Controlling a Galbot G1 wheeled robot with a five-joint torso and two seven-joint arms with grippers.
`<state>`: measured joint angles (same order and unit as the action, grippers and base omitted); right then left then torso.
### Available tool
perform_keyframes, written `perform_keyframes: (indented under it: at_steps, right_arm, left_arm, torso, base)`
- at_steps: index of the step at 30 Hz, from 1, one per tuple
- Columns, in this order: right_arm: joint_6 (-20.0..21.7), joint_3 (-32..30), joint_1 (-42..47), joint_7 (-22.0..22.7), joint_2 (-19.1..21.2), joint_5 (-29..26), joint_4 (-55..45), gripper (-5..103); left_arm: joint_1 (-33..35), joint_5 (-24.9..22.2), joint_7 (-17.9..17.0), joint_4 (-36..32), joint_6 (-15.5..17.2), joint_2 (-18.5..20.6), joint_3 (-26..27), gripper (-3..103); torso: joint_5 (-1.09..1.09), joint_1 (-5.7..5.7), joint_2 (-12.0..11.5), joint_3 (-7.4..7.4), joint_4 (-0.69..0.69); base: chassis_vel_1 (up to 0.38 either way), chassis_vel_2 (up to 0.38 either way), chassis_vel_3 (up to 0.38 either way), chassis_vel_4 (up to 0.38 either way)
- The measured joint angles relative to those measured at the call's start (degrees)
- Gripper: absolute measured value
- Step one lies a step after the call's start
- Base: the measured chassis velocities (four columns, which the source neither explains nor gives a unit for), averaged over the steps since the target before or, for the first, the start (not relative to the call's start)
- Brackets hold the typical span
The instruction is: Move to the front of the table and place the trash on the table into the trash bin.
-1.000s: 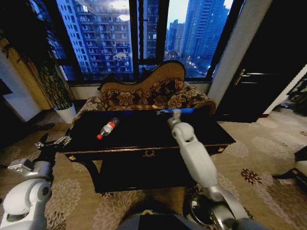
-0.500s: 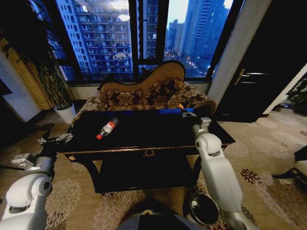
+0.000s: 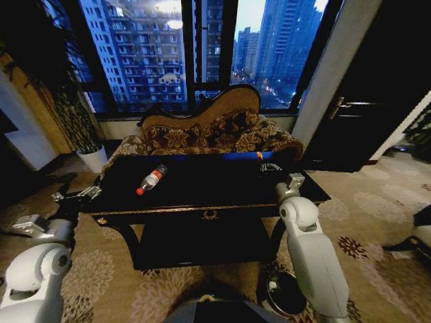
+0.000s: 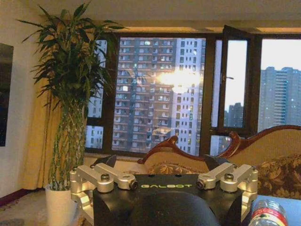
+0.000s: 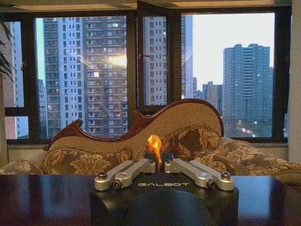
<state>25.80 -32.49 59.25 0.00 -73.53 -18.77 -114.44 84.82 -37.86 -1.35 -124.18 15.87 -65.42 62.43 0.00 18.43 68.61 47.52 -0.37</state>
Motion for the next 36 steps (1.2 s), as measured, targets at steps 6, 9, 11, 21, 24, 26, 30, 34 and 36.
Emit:
perform_keyframes:
  at_steps: [6, 9, 11, 21, 24, 26, 30, 34, 36]
  right_arm:
    - [0.0, -0.39, 0.73, 0.0, -0.07, -0.03, -0.12, 3]
    - [-0.02, -0.39, 0.83, 0.0, -0.17, -0.06, -0.14, 3]
    - [-0.06, -0.39, 0.86, 0.0, -0.22, -0.08, -0.14, 3]
    - [-0.18, -0.28, 0.68, 0.0, -0.21, -0.16, 0.18, 3]
    - [-0.23, -0.19, 0.68, 0.0, -0.23, -0.16, 0.31, 3]
    - [-0.24, -0.16, 0.7, 0.0, -0.23, -0.16, 0.32, 3]
    - [-0.27, -0.13, 0.83, 0.0, -0.37, -0.15, 0.44, 3]
    - [-0.35, -0.13, 1.03, 0.0, -0.7, -0.06, 0.7, 3]
    - [-0.5, 0.07, 1.25, 0.0, -1.04, 0.15, 0.92, 3]
  left_arm:
    - [0.13, -0.11, -0.04, -0.4, 0.0, -0.32, 0.21, 100]
    - [0.27, -0.04, -0.06, -0.63, 0.0, -0.65, 0.16, 100]
    - [0.3, 0.08, -0.08, -0.99, 0.02, -0.77, 0.1, 100]
    - [0.41, 0.27, -0.13, -1.86, 0.29, -1.07, -0.03, 100]
    - [0.43, 0.34, -0.13, -2.05, 0.31, -1.28, -0.15, 100]
    - [0.41, 0.36, -0.14, -2.06, 0.32, -1.3, -0.2, 100]
    - [0.29, 0.4, -0.15, -2.25, 0.39, -1.29, -0.28, 100]
    - [0.33, 0.41, -0.16, -2.31, 0.41, -1.51, -0.28, 100]
    - [0.46, 0.48, -0.17, -2.31, 0.42, -1.8, -0.3, 100]
  torso:
    - [0.0, 0.0, 0.0, 0.0, 0.0]
    - [-0.01, -0.01, 0.0, 0.0, 0.0]
    - [-0.01, -0.02, 0.0, -0.01, 0.0]
    - [0.0, -0.02, 0.0, 0.0, 0.0]
    - [0.0, -0.01, 0.0, 0.0, -0.01]
    - [-0.01, -0.01, 0.0, 0.0, 0.0]
    - [0.0, -0.01, 0.0, 0.0, 0.0]
    - [-0.01, -0.01, 0.01, 0.0, 0.0]
    - [-0.01, -0.01, 0.01, 0.0, -0.01]
  base:
    - [0.113, -0.119, -0.12, 0.113]
    - [0.16, -0.161, -0.166, 0.169]
    - [0.176, -0.177, -0.163, 0.18]
    - [0.156, -0.166, -0.153, 0.157]
    - [0.141, -0.13, -0.142, 0.134]
    - [0.131, -0.131, -0.134, 0.142]
    - [0.158, -0.142, -0.141, 0.155]
    - [0.167, -0.191, -0.161, 0.149]
    - [0.165, -0.18, -0.166, 0.163]
